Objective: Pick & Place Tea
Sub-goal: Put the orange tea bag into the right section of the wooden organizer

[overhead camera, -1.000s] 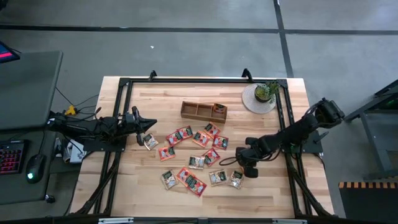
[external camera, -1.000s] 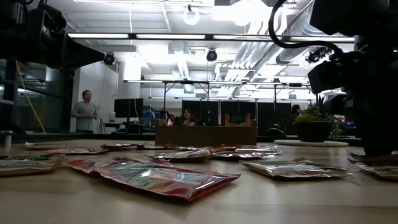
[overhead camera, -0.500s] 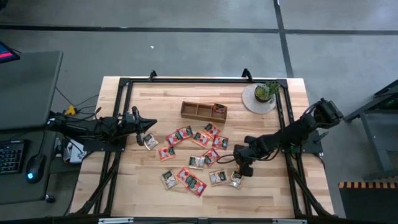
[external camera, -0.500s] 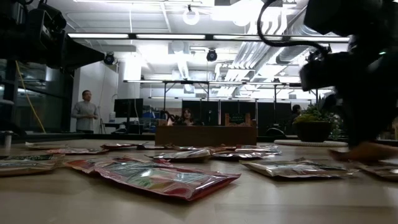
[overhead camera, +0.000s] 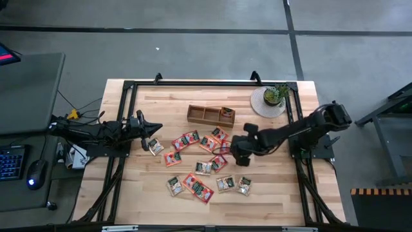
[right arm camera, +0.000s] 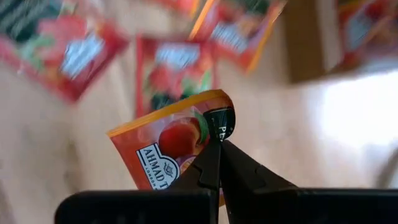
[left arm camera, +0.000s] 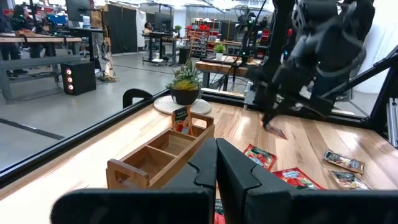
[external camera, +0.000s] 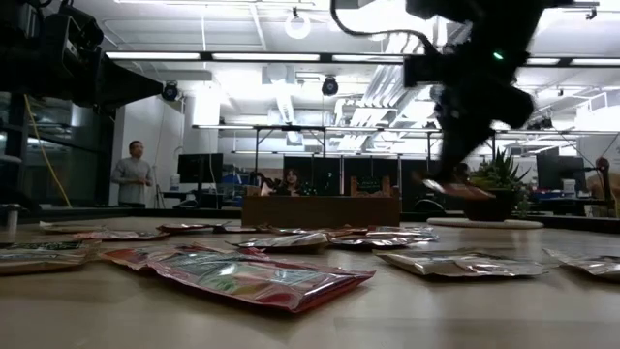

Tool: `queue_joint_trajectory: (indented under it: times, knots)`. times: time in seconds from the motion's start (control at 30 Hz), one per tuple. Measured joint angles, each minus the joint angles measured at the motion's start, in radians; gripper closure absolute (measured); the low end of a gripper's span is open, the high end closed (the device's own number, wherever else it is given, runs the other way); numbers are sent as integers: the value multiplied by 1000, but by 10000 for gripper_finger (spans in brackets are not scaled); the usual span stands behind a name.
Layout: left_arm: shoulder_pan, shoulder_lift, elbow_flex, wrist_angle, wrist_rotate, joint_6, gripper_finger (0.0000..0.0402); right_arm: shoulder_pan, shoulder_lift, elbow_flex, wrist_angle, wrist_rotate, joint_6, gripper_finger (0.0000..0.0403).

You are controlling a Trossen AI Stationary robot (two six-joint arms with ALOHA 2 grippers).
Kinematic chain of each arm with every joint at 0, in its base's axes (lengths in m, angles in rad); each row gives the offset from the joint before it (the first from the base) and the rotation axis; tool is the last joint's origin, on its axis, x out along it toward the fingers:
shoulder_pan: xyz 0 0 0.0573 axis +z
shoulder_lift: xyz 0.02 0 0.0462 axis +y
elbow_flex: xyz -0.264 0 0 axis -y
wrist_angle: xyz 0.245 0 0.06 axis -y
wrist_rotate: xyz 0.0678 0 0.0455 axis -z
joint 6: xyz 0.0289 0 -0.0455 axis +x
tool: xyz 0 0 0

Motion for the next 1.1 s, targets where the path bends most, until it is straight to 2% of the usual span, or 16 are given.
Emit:
queue_joint_trajectory:
  times: [0.23,0.37,0.57,0.7,1.1]
  knots:
    - [0,0,0,0,0,0,401,-121,-3,135,-21,199,-138,403]
    - [0,0,0,0,0,0,401,-208,-3,147,70,272,-226,403]
    - [0,0,0,0,0,0,401,-322,40,145,185,275,-341,403]
    - [0,0,0,0,0,0,401,-370,95,145,270,232,-412,403]
    - [0,0,0,0,2,0,401,-396,201,145,279,221,-419,403]
